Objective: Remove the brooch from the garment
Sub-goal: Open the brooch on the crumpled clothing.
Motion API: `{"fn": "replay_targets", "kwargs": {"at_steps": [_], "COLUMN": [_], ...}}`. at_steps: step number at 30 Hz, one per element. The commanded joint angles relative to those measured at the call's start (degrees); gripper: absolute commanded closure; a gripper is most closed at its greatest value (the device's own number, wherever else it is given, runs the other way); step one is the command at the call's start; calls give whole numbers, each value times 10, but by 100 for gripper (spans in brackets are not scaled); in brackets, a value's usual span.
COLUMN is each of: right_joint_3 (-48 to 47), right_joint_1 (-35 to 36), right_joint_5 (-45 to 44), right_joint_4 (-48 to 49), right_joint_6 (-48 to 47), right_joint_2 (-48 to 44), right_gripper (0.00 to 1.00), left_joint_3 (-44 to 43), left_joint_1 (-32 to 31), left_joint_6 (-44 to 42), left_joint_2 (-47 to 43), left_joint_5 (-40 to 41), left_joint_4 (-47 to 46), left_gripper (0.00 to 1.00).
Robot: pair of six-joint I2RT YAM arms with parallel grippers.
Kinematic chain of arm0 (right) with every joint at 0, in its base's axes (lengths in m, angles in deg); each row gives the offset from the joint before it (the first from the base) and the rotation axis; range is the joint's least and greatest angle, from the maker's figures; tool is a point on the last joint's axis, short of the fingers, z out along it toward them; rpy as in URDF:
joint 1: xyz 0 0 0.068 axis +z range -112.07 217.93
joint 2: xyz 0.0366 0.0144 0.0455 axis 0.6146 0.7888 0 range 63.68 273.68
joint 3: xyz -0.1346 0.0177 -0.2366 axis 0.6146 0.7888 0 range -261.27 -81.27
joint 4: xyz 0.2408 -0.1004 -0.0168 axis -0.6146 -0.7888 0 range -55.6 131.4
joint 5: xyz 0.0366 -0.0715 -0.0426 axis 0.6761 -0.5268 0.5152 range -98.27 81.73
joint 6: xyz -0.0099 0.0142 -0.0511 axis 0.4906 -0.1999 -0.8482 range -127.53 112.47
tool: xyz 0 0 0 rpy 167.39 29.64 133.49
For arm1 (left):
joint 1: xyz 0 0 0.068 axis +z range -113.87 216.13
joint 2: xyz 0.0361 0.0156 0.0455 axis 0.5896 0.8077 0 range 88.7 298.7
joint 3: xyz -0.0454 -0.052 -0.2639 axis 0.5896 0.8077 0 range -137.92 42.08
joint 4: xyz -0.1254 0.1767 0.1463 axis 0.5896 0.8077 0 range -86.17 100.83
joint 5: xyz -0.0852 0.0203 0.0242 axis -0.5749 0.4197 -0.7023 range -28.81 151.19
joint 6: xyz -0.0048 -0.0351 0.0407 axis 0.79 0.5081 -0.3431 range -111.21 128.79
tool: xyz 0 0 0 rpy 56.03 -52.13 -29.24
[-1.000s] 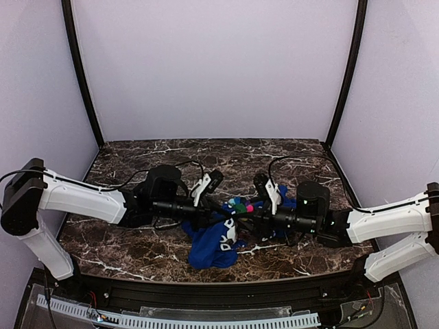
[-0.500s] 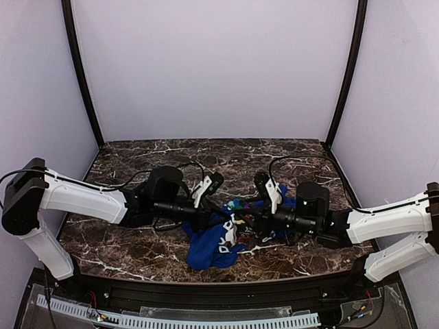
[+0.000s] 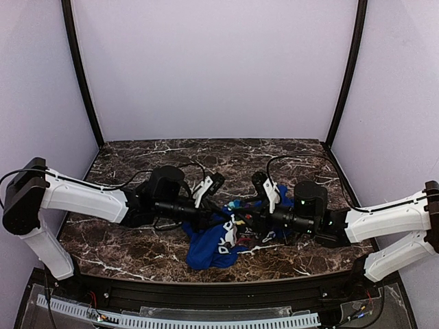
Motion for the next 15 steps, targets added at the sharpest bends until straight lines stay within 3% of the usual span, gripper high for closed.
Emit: {"fn": "replay_targets", "kwargs": {"at_steps": [1, 15], "right_joint_3": [-14, -18], "right_joint_1": [6, 8], "right_joint_5": [-13, -25], "right_joint_4": [5, 1], "right_joint_6": [-3, -3], "right_joint_2": [7, 16], "right_gripper": [59, 74], "left_joint_3": [-14, -15], "left_joint_1": [-1, -1], "left_joint_6": [2, -2], "left_joint_2": [-2, -3], "left_joint_5": [3, -5], "left_joint_4": [6, 7], "left_gripper": [99, 99]}}
